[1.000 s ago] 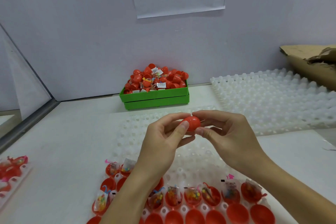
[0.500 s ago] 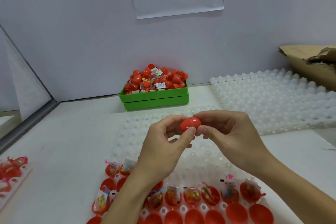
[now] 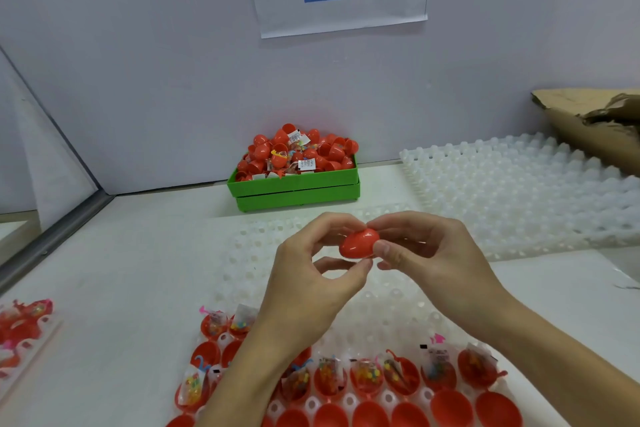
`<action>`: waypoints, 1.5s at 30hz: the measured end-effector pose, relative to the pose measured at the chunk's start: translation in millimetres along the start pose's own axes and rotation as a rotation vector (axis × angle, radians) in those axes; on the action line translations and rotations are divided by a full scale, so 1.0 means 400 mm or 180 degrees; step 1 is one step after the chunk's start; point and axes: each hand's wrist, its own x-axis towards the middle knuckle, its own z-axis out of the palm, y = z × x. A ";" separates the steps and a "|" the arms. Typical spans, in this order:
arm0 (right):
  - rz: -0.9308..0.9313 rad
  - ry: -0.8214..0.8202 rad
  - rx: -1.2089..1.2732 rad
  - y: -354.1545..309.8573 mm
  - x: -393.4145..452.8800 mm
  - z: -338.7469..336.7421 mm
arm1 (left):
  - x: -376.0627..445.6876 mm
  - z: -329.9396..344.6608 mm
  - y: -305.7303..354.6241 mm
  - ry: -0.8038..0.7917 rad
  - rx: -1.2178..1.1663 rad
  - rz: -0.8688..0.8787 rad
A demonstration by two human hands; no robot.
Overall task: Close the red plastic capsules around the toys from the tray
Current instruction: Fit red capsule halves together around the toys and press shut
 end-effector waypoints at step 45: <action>0.0791 0.1526 0.1588 -0.025 0.255 -0.304 | -0.001 -0.011 0.006 0.0231 0.0183 -0.0350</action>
